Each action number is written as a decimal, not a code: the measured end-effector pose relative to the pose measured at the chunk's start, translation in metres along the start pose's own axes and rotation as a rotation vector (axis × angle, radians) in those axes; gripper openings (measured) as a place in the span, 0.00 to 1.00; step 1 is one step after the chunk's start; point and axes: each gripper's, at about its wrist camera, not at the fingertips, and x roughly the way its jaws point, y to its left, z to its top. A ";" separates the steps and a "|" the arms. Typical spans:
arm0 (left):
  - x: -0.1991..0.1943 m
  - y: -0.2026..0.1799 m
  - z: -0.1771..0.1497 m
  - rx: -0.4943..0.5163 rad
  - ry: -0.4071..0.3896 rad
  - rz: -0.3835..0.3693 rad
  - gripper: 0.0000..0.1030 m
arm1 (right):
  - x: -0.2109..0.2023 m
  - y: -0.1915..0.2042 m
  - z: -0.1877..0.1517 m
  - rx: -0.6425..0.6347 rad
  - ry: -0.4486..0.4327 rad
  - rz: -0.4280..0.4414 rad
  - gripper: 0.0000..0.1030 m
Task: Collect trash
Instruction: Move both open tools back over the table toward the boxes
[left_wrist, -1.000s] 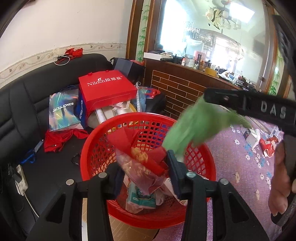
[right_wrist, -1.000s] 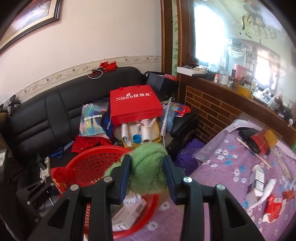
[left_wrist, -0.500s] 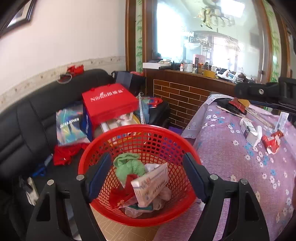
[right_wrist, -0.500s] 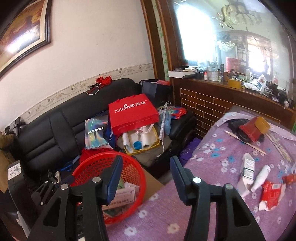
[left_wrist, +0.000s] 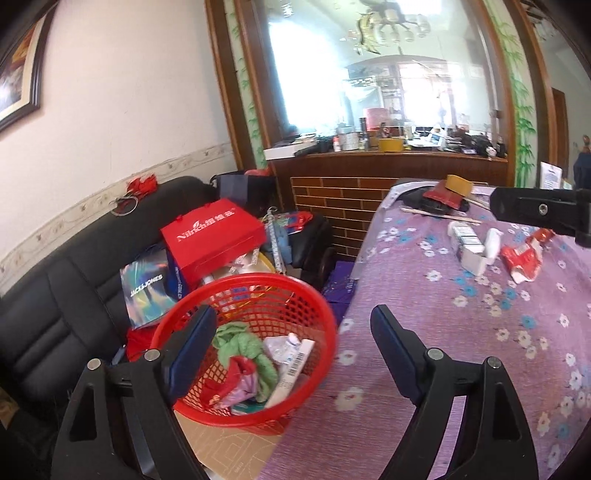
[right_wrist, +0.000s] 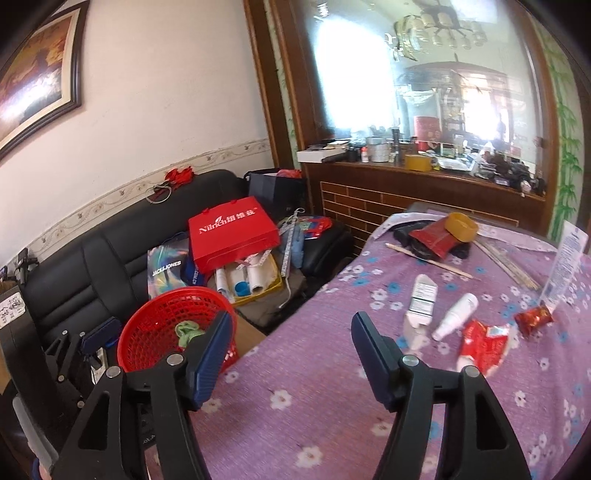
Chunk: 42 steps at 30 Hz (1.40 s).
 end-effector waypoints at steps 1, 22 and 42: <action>-0.002 -0.004 0.001 0.006 0.000 -0.003 0.82 | -0.005 -0.006 -0.001 0.012 -0.003 -0.006 0.69; -0.015 -0.109 0.073 0.032 0.141 -0.441 0.82 | -0.026 -0.224 -0.028 0.538 0.201 -0.177 0.60; 0.138 -0.190 0.104 -0.042 0.360 -0.333 0.82 | 0.030 -0.255 -0.038 0.533 0.158 -0.205 0.03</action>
